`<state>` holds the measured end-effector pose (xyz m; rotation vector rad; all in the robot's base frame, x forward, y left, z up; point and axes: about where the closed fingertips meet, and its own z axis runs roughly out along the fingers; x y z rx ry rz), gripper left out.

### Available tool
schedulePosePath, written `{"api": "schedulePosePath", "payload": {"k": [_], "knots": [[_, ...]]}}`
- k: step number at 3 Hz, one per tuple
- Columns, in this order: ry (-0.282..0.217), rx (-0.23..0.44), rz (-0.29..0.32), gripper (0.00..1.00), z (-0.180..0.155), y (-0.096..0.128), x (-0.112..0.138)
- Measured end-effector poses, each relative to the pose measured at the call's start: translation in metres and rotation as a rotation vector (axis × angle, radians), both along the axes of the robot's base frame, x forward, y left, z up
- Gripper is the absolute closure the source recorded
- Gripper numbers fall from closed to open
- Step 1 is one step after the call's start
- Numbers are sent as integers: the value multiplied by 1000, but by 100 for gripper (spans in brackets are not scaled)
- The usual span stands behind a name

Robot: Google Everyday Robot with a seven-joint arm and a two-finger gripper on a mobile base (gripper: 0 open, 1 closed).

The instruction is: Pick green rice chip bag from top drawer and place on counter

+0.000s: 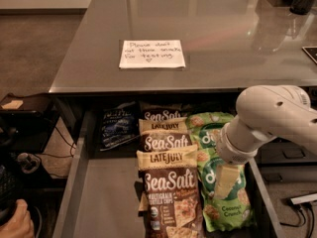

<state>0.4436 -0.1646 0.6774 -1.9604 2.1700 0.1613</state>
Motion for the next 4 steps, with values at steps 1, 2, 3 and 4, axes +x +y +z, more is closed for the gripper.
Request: {"api": "schedulePosePath", "payload": {"k": [1,2,3,4], "knots": [[24,-62,12,0,-17,-7,-1],[51,-105,20,0,-30,-14,-5],[72,-125,22,11,-38,-20,-10],[72,-124,22,30,-38,-20,-10]]}}
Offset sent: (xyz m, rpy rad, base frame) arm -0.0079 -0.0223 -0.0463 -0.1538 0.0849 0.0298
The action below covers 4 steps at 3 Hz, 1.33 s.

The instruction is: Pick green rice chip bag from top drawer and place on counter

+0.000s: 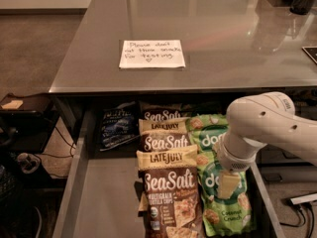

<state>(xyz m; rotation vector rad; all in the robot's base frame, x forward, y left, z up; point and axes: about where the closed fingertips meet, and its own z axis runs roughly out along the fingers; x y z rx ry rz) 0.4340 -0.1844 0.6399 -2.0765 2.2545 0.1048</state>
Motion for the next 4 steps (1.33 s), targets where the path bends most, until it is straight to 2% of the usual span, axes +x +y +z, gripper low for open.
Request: {"api": "schedulePosePath", "payload": {"k": [1,3,4], "knots": [[-12,39,-14,53,28,3,5],[-1,192,-64,98,119,-1,1],[-2,245,-75,100,155,-4,-8]]}}
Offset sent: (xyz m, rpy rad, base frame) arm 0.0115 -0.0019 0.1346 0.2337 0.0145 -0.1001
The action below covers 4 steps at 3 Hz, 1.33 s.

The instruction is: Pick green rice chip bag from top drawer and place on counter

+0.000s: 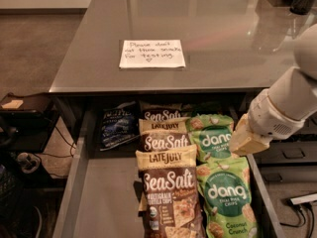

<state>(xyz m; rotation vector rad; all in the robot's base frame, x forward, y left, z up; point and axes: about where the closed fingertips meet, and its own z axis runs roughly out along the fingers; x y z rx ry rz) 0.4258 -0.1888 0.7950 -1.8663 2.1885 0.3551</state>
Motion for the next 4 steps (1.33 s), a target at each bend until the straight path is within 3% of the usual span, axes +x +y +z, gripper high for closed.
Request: {"api": "schedulePosePath", "payload": {"k": [1,2,3,4], "knots": [[-44,135,-91,81,46,-17,4],[-125,248,-175,57,88,-23,16],[-204,304,-204,34,101,-19,27],[-260,342,-190,11,93,-7,31]]}}
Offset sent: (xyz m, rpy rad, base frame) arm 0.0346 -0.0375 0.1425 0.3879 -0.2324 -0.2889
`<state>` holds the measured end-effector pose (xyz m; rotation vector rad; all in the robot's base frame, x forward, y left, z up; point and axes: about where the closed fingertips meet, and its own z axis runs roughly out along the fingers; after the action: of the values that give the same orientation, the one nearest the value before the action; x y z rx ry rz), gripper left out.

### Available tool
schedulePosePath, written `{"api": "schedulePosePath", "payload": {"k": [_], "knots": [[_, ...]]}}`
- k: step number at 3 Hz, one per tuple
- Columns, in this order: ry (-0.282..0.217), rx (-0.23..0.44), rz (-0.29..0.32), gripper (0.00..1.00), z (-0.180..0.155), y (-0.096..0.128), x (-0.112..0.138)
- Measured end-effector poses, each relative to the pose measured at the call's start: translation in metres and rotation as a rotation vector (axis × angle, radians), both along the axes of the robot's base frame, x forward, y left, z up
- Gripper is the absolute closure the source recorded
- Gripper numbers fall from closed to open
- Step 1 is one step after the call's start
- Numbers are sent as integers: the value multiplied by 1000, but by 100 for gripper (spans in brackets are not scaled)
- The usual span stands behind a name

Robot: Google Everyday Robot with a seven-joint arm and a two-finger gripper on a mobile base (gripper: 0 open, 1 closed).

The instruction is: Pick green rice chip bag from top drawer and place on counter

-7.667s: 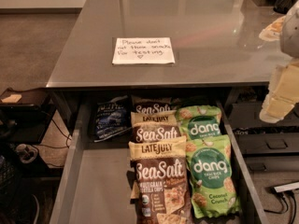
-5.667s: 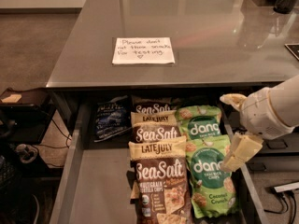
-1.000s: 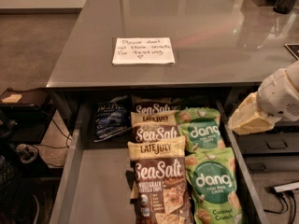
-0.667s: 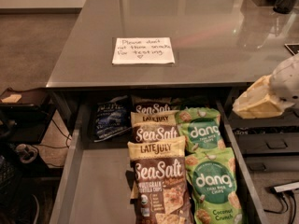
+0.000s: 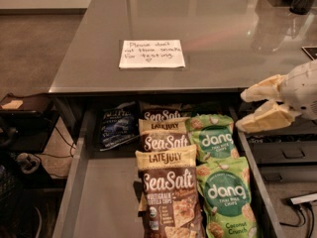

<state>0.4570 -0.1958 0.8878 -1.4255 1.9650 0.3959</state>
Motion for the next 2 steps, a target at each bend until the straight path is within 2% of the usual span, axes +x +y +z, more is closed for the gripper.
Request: {"api": "schedulePosePath", "payload": {"k": [1,2], "knots": [[-12,21,47,0,-30,18,-9],[-12,20,48,0,-30,18,-9]]}}
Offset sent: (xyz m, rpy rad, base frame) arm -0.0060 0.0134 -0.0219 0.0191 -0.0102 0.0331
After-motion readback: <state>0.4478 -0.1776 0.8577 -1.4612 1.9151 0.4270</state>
